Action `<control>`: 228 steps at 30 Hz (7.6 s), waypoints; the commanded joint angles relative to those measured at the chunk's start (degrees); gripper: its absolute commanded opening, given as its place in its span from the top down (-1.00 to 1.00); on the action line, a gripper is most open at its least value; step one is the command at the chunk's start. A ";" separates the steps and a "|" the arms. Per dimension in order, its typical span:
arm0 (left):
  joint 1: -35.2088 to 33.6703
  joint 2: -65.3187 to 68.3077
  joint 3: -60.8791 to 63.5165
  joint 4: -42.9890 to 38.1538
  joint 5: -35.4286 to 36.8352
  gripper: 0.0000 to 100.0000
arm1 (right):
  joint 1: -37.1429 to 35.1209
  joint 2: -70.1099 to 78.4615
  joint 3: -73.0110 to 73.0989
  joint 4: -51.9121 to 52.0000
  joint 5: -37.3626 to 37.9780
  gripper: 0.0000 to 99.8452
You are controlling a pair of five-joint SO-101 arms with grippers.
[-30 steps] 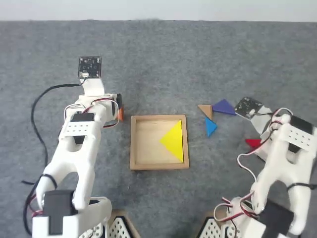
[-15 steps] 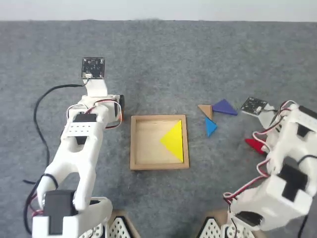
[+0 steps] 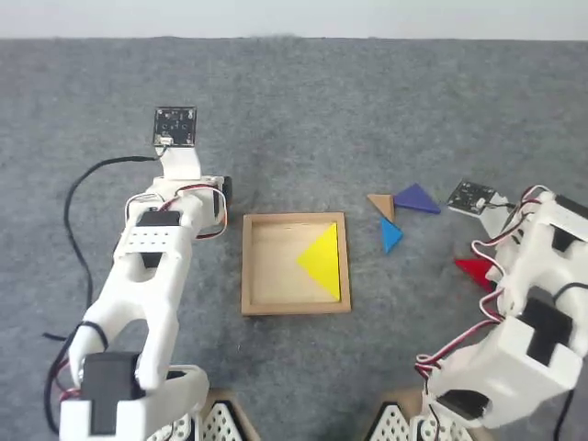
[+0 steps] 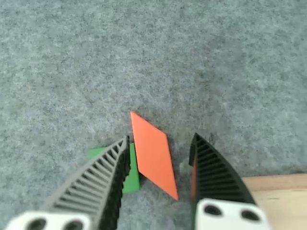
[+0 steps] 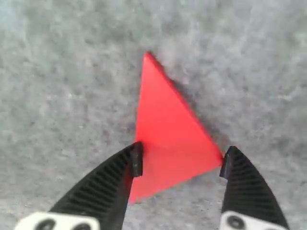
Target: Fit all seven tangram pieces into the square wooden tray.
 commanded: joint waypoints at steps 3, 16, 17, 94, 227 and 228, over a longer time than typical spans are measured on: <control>0.26 -0.26 -0.57 -1.41 -0.88 0.60 | 0.66 -1.19 2.20 -0.13 2.99 0.46; 0.26 -0.26 -0.66 -1.41 -0.88 0.60 | 2.86 -8.57 2.73 5.58 0.26 0.71; 0.26 -0.26 -0.57 -1.41 -0.88 0.60 | 3.03 -10.33 2.73 5.58 -0.18 0.71; -0.26 -0.35 -0.75 -1.41 -0.88 0.60 | 0.75 -13.67 0.18 10.77 -16.09 0.59; -19.25 12.13 -14.55 0.09 12.13 0.60 | -74.68 -1.01 -7.74 5.14 -38.68 0.38; -19.25 12.13 -14.55 0.00 12.13 0.60 | -74.77 -1.10 -7.82 5.14 -38.95 0.38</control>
